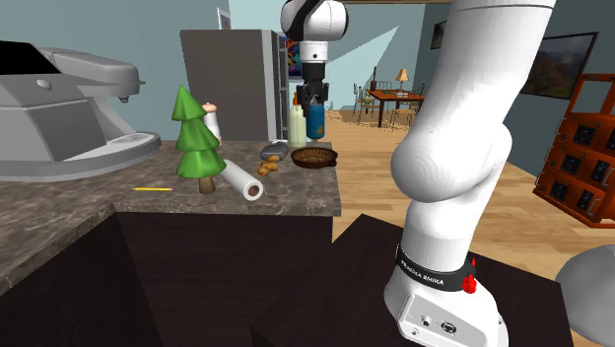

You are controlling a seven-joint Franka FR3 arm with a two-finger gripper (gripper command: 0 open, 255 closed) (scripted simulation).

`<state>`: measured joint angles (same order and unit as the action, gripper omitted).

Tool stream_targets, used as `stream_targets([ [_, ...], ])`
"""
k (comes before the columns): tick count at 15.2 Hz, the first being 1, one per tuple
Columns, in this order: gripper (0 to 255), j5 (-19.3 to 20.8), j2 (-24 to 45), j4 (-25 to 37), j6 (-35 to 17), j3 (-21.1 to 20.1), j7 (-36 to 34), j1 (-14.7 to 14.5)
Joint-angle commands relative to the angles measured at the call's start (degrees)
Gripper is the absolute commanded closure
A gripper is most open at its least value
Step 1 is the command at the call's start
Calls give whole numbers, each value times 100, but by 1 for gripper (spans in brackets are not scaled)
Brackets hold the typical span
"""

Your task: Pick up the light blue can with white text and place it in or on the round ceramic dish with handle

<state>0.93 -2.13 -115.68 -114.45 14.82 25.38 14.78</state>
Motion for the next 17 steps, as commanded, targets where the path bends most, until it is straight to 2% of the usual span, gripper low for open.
stream_targets([
  [1, 255, -7, 28, -121, -154, 6, 13, 5],
  [9, 255, -70, 252, -535, -785, 17, 57, 14],
  [17, 255, -70, 252, -535, -785, 17, 57, 14],
])
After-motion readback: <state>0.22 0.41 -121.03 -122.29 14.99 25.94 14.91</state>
